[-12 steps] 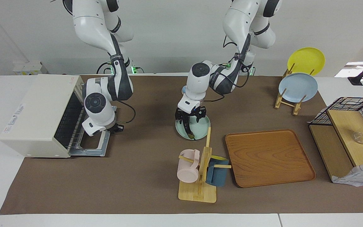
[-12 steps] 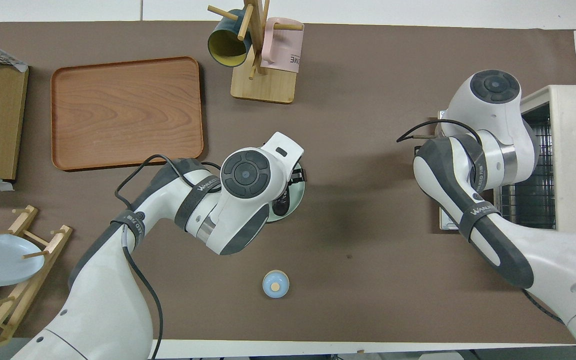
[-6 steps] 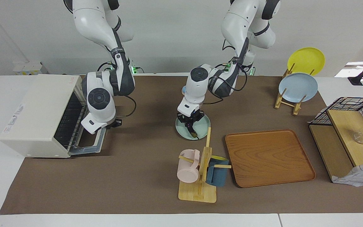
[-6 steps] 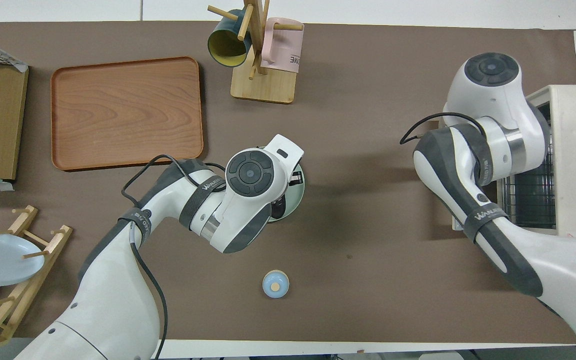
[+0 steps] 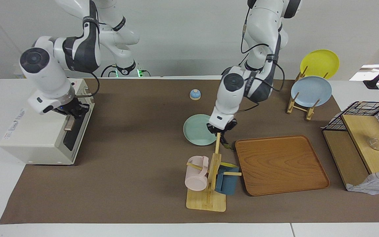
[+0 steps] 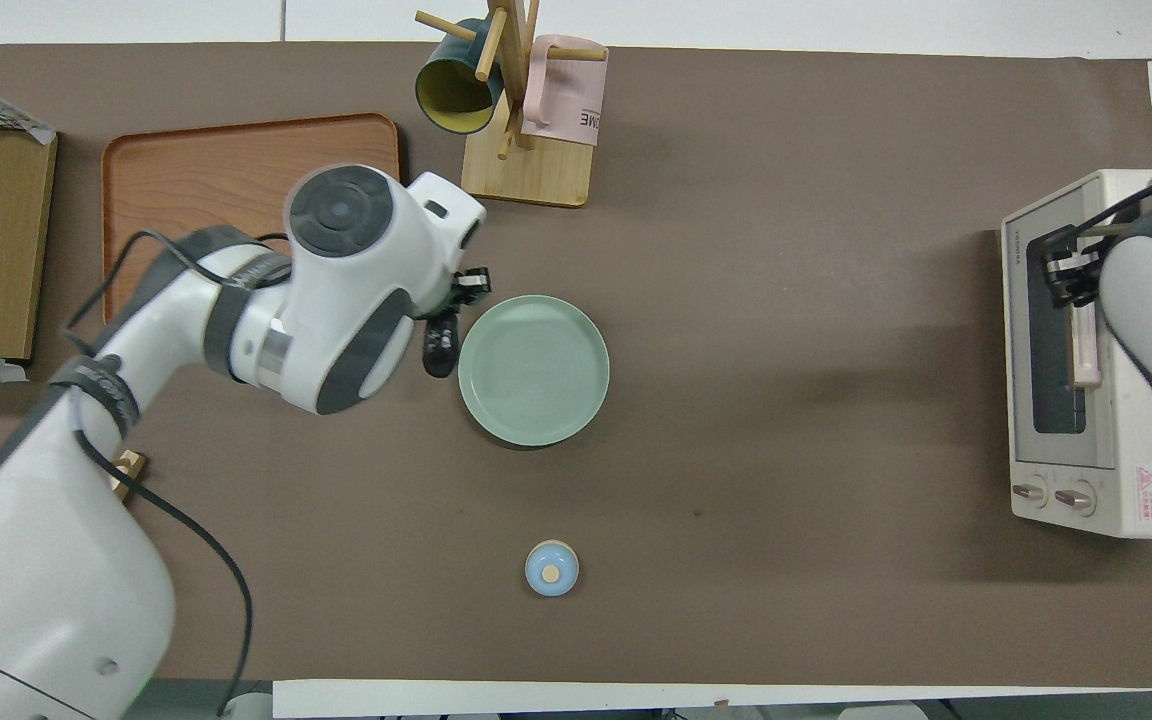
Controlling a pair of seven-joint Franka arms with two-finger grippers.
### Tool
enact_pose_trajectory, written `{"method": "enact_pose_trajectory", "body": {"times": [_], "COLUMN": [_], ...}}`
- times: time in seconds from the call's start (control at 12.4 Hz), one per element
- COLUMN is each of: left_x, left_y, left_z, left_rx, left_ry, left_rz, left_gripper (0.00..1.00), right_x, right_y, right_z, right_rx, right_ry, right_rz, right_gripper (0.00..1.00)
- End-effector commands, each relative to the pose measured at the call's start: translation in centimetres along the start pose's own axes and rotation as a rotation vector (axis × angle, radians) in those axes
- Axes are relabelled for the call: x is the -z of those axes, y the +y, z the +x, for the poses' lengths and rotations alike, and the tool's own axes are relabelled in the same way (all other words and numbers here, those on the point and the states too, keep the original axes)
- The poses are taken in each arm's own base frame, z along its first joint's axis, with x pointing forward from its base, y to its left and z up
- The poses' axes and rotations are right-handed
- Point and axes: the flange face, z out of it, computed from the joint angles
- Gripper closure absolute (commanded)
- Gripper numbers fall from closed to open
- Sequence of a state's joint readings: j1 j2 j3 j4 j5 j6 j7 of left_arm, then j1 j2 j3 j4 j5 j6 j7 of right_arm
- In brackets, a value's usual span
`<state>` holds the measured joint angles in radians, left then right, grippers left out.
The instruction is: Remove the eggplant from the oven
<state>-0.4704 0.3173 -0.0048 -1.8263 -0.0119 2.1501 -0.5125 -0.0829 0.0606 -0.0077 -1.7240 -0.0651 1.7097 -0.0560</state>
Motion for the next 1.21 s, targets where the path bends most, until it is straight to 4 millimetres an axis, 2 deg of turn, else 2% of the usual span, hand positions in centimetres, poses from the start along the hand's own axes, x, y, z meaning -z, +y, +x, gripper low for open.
{"method": "enact_pose_trajectory", "body": {"times": [0.0,0.08,0.16,0.24,0.32,0.4,0.56,0.64,0.72,0.8,0.88,0.96,1.12], "left_x": [-1.8,-2.7,-2.9,-3.9,-4.1,-4.2,-4.2,-3.4,-0.2,2.9,6.7,9.5,16.2], "left_y": [-7.8,-10.0,-13.3,-15.7,-17.6,-17.9,-18.2,-18.6,-19.7,-20.1,-20.5,-21.4,-22.8], "left_z": [4.1,5.7,7.8,8.7,9.6,9.9,10.2,10.1,9.9,8.9,7.2,5.8,1.7], "left_rx": [-0.068,-0.098,-0.117,-0.155,-0.154,-0.153,-0.152,-0.155,-0.147,-0.141,-0.137,-0.125,-0.117], "left_ry": [0.025,0.035,0.049,0.047,0.085,0.131,0.134,0.114,0.096,0.072,0.031,-0.008,-0.060], "left_rz": [-0.002,-0.002,-0.002,0.001,-0.003,-0.005,0.002,0.018,0.033,0.037,0.042,0.047,0.050], "left_gripper": [1.00,1.00,1.00,1.00,0.97,0.68,0.00,0.00,0.00,0.00,0.00,0.00,0.00], "right_x": [7.8,10.1,12.0,13.3,13.5,13.2,12.9,12.5,12.4,12.0,11.8,11.9,11.7], "right_y": [0.6,0.8,1.2,1.4,1.4,1.2,1.2,1.2,1.1,0.8,0.2,-0.3,0.1], "right_z": [-3.1,-4.0,-4.8,-5.4,-5.4,-5.3,-5.3,-5.7,-5.7,-5.7,-5.7,-5.6,-5.7], "right_rx": [-0.021,-0.035,-0.044,-0.048,-0.048,-0.046,-0.047,-0.048,-0.049,-0.044,-0.033,-0.026,-0.031], "right_ry": [0.077,0.054,0.042,0.031,0.029,0.032,0.015,-0.005,-0.004,-0.006,-0.009,-0.008,-0.009], "right_rz": [0.046,0.032,0.035,0.042,0.038,0.048,0.049,0.051,0.049,0.050,0.043,0.039,0.043], "right_gripper": [0.00,0.00,0.00,0.00,0.00,0.00,0.00,0.00,0.00,0.00,0.00,0.00,0.00]}}
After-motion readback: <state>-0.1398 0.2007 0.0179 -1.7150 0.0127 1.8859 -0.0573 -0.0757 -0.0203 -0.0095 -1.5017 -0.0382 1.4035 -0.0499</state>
